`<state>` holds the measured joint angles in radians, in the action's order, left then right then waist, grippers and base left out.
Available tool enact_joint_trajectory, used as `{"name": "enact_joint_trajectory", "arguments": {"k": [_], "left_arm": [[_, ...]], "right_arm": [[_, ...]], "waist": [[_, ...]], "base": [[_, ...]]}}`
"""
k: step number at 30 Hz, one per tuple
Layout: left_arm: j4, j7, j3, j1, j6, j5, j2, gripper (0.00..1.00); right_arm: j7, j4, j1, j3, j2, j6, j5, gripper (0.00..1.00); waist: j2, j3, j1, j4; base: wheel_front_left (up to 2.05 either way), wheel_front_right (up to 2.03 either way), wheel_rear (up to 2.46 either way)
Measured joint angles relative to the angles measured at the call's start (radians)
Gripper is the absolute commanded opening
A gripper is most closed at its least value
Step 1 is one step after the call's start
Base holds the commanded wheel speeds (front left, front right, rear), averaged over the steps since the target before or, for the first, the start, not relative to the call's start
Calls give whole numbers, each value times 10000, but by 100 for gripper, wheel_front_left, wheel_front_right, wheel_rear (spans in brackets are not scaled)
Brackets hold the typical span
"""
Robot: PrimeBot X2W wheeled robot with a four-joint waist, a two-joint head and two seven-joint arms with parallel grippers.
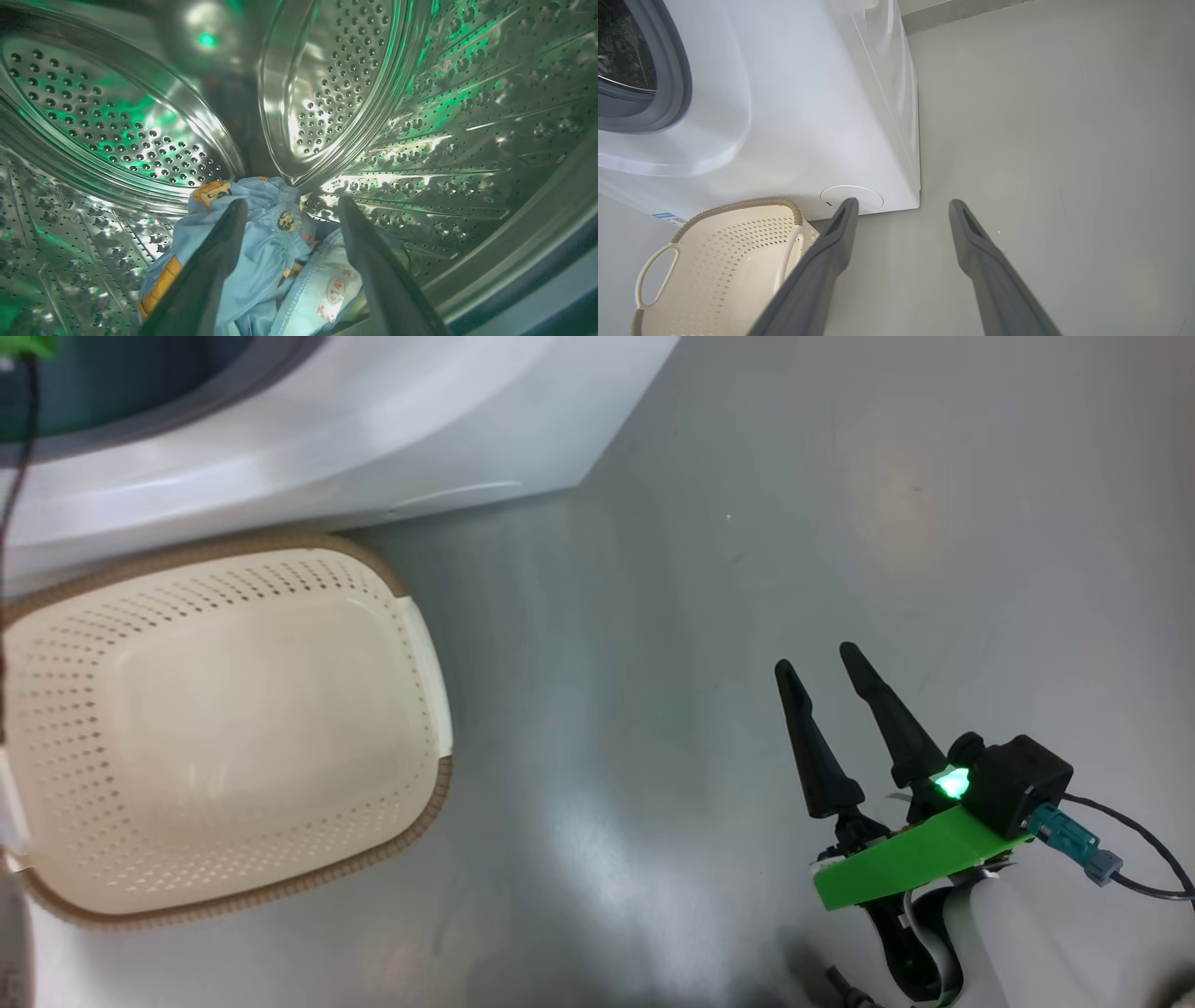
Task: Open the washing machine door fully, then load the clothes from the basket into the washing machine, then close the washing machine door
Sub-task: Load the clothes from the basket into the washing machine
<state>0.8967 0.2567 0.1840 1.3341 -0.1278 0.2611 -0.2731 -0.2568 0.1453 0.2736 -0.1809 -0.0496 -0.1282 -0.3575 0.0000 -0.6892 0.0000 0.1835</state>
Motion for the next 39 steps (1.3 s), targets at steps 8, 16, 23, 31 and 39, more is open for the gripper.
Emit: {"name": "enact_joint_trajectory", "arguments": {"k": [8,16,23,31,39], "left_arm": [[-715,0,-100,-985,0,79,382,100],[-1429,0,-203,-2162,6,88,855,100],[-2334,-2,-403,-3253,15,88,1147,100],[-3016,-2,-539,-4228,25,54,1235,100],[-4029,-2,-612,-5514,194,-123,1404,100]], "right_arm": [[0,198,-1,148,-10,0,150,100],[0,435,-23,270,-21,0,222,100],[0,617,-252,485,-23,0,318,100],[0,721,-530,612,-25,0,385,100],[0,819,-1019,690,-25,0,385,100]], "waist": [[0,557,0,-355],[0,1303,0,-663],[0,2101,0,-929],[0,2837,0,-1181],[0,3637,0,-1409]], "base": [[0,0,0],[0,0,0],[0,0,0],[0,0,0],[0,0,0]]}}
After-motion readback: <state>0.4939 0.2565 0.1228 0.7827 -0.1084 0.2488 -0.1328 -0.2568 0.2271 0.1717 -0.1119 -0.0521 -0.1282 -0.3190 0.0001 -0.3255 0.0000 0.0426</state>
